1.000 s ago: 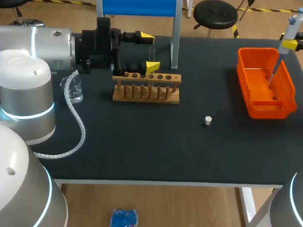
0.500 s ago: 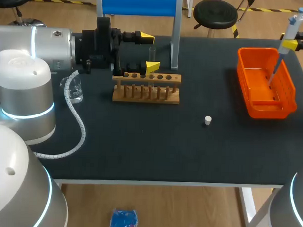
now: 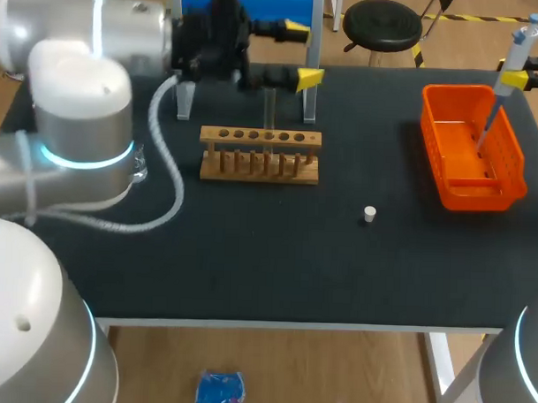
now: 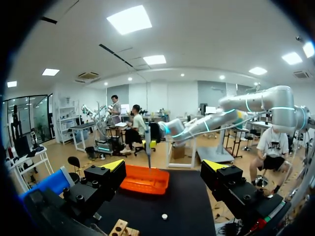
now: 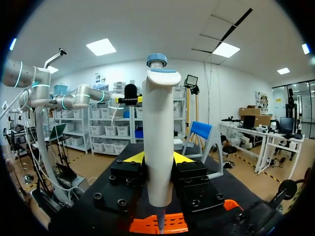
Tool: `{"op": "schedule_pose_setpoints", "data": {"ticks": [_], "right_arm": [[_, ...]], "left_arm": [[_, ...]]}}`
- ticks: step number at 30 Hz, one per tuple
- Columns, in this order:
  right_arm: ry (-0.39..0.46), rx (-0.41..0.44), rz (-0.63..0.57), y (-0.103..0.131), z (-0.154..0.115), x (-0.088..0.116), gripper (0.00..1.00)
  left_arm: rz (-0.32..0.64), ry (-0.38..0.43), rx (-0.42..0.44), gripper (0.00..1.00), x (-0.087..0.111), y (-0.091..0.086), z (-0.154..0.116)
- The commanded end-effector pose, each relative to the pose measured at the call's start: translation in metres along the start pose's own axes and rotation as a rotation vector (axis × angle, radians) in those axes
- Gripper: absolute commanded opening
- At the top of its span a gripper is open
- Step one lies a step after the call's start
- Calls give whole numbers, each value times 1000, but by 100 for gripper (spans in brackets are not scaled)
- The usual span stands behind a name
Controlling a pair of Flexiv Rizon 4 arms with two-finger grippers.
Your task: Invert the test tube, pick up the pipette, mount the tip to pipette, aspirate from beaker and dispense into the tube, eject the tip, return the pipette, and cap with the stopper.
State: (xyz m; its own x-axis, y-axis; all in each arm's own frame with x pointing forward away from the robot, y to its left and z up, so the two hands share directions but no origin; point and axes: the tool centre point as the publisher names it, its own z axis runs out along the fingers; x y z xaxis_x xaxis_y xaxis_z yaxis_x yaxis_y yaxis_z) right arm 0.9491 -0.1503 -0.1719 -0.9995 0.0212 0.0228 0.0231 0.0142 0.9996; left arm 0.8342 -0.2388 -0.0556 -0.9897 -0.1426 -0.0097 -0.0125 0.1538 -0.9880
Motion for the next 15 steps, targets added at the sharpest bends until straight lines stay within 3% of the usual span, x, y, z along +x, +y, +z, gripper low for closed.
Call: {"op": "schedule_pose_setpoints", "data": {"ticks": [1,15], "right_arm": [[7,1,0,0,-2,-2,0],[7,1,0,0,-2,-2,0]], "left_arm": [[-6,4,-33,100,-14,-14,60],[-14,25,-100,100,-26,-48,164]]}}
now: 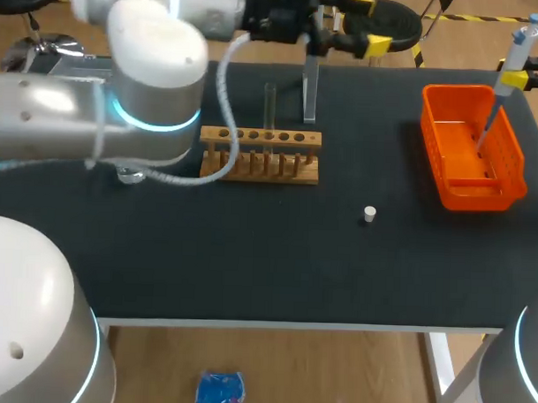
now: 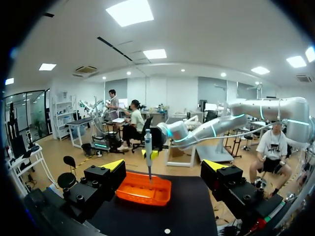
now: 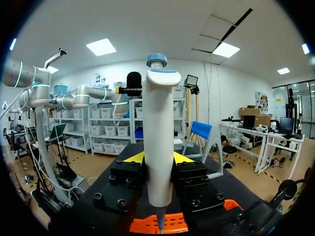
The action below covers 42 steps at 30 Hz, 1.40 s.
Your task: Invert the test tube, pick up the pipette, mount the tip to pipette, aspirate from beaker and dispense into the tube, eject the tip, return the pipette, and cap with the stopper.
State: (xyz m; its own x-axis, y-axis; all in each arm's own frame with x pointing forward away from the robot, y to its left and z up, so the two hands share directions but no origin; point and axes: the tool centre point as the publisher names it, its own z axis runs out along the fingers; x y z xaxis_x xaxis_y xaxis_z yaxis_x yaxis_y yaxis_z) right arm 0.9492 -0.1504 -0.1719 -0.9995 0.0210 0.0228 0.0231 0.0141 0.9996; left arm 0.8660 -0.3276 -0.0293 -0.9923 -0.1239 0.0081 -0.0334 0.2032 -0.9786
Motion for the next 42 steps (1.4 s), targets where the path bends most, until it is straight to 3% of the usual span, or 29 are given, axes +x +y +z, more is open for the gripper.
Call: {"op": "schedule_pose_setpoints", "data": {"ticks": [1,11,21,42], "right_arm": [[7,1,0,0,-2,-2,0],[7,1,0,0,-2,-2,0],[7,1,0,0,-2,-2,0],[7,1,0,0,-2,-2,0]], "left_arm": [[3,6,-49,100,-9,-14,83],[17,31,-67,100,-22,-28,132],[-21,28,-58,100,-21,-26,162],[-21,28,-58,100,-21,-26,162]]}}
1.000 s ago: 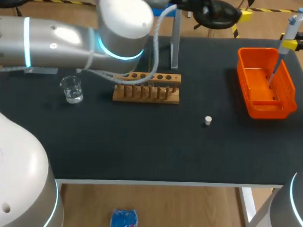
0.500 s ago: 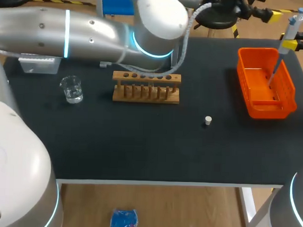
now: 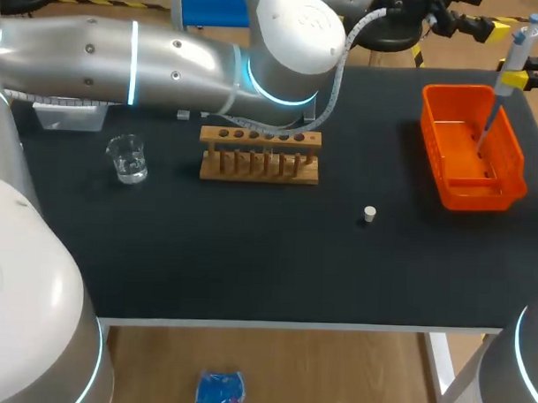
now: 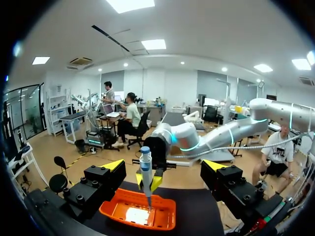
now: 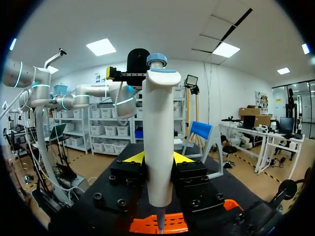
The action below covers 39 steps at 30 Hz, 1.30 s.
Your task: Invert the test tube, pick up the pipette, mount the tip to pipette, aspirate from beaker and dispense into the tube, eject the tip, return the pipette, and cap with the stopper.
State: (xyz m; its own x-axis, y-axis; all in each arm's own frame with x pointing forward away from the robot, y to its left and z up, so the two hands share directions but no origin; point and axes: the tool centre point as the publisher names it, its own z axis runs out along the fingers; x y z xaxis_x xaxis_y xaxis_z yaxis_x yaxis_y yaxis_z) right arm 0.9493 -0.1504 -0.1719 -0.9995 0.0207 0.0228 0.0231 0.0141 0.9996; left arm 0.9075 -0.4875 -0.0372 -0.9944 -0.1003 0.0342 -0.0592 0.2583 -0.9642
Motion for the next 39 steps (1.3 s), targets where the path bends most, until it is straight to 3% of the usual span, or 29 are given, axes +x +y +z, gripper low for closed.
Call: {"op": "schedule_pose_setpoints", "data": {"ticks": [1,16,17,20,22,23,39], "right_arm": [[7,1,0,0,-2,-2,0],[7,1,0,0,-2,-2,0],[7,1,0,0,-2,-2,0],[7,1,0,0,-2,-2,0],[7,1,0,0,-2,-2,0],[7,1,0,0,-2,-2,0],[7,1,0,0,-2,-2,0]], "left_arm": [[-1,-1,2,100,0,0,0],[-43,-44,-10,98,-10,7,6],[-44,-44,-9,91,-10,7,7],[-59,-51,-25,20,-10,7,11],[-60,-53,-26,12,-9,6,15],[-60,-53,-27,0,-9,5,17],[-42,-75,-61,0,-15,-7,47]]}}
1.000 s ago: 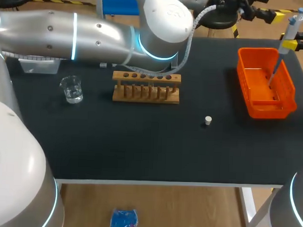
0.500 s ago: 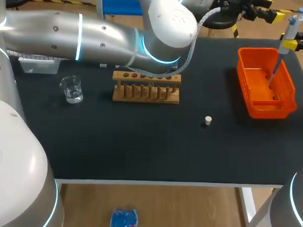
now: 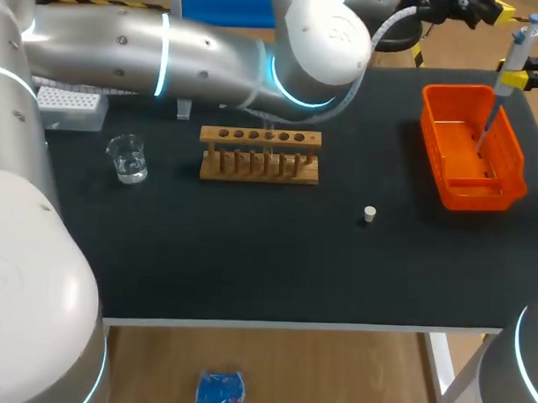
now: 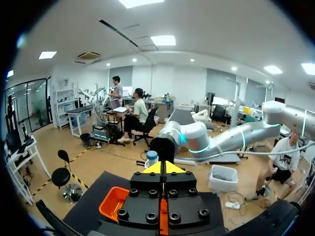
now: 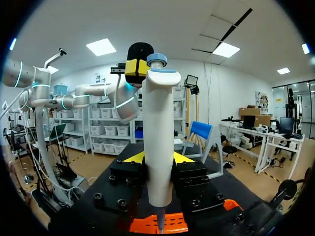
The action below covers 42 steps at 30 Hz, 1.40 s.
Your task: Invert the test tube, pick up the pipette, mount the tip to pipette, aspirate from beaker and dispense into the tube, eject the tip, return the pipette, and cap with the stopper.
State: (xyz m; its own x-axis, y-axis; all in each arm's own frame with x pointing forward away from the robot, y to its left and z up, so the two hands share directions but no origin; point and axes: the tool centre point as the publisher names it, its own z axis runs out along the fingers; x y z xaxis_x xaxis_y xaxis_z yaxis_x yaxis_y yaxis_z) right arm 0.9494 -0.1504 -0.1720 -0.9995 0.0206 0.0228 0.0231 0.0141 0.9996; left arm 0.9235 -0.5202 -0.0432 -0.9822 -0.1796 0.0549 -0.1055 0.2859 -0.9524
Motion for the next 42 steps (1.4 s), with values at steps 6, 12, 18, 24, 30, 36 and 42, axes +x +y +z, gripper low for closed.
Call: {"op": "schedule_pose_setpoints", "data": {"ticks": [6,12,18,24,30,36,42], "right_arm": [[7,1,0,0,-2,-2,0],[7,1,0,0,-2,-2,0],[7,1,0,0,-2,-2,0],[7,1,0,0,-2,-2,0],[7,1,0,0,-2,-2,0],[7,1,0,0,-2,-2,0],[7,1,0,0,-2,-2,0]], "left_arm": [[3,21,-27,0,-4,2,26],[4,29,-19,0,-6,4,29],[46,47,23,0,-10,8,30],[76,77,37,0,-19,10,26],[94,98,41,0,-29,11,27],[97,118,52,0,-33,13,35],[82,125,62,0,-33,18,40]]}}
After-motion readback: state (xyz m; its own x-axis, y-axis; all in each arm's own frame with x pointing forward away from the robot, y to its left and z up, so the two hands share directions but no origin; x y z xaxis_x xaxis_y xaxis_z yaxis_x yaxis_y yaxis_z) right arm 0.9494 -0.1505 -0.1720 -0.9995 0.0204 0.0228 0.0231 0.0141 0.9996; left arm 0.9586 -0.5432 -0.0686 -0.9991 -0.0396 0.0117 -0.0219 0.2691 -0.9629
